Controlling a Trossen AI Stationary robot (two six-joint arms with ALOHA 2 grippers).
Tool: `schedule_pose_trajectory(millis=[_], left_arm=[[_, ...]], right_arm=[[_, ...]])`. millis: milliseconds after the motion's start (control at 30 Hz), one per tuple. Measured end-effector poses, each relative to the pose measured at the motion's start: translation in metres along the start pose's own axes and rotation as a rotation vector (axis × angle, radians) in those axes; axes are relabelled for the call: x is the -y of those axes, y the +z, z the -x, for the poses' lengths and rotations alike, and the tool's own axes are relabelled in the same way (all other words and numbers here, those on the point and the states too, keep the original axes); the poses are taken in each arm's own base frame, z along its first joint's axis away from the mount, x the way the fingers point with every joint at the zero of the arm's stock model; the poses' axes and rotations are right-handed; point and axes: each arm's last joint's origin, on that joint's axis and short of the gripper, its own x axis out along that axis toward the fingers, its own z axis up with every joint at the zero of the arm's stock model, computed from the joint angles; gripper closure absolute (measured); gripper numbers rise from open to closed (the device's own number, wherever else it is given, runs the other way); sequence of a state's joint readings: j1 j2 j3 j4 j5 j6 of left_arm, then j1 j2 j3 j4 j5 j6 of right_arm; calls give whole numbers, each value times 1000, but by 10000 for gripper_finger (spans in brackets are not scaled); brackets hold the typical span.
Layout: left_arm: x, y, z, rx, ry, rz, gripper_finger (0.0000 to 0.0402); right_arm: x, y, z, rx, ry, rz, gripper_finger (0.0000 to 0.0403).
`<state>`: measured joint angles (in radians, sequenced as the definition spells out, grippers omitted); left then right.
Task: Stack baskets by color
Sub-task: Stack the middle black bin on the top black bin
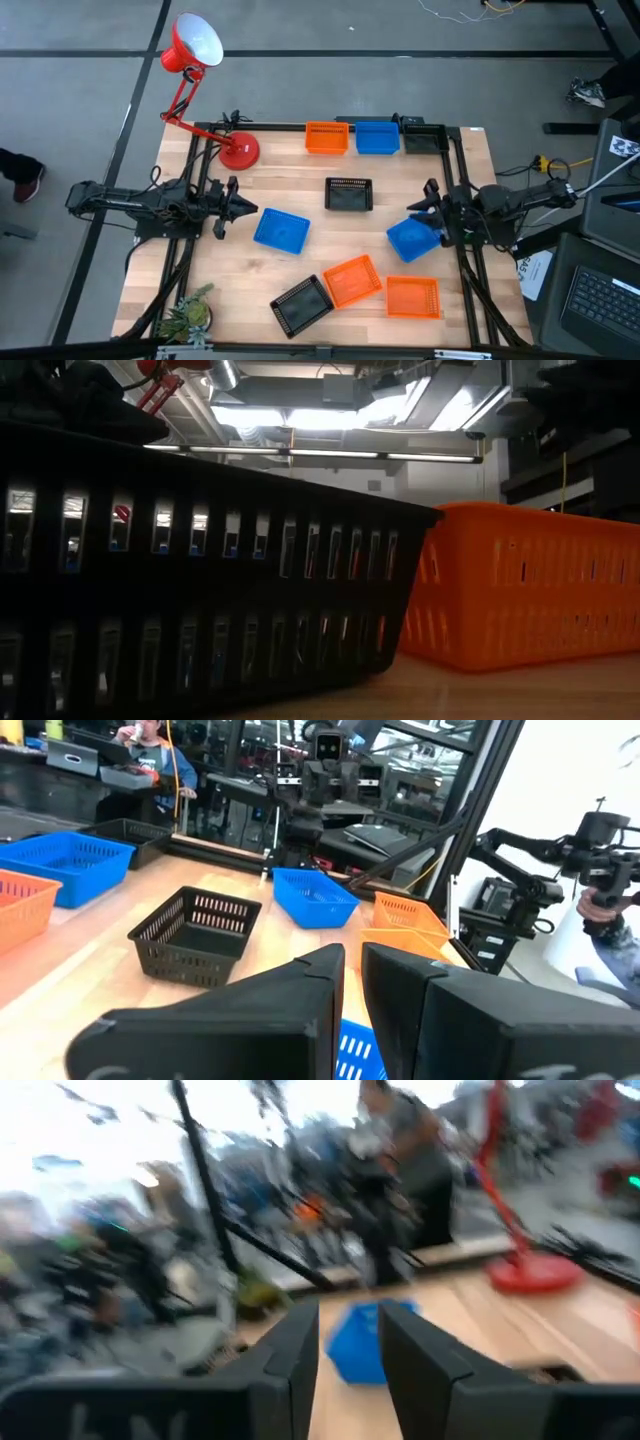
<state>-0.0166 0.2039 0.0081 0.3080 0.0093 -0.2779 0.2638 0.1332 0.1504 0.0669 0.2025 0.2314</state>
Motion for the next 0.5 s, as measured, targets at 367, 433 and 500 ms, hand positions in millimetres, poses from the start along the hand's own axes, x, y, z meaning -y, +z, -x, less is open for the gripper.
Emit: schedule_pose_trajectory(millis=[367,433,500], left_arm=[[-2,0,0,16,57,0,370],[-2,0,0,16,58,0,370],[-2,0,0,16,58,0,370]], right_arm=[[-2,46,-44,-379,-320,59,297],[2,55,-61,-450,-375,83,297],[9,62,-81,-513,-439,82,297]])
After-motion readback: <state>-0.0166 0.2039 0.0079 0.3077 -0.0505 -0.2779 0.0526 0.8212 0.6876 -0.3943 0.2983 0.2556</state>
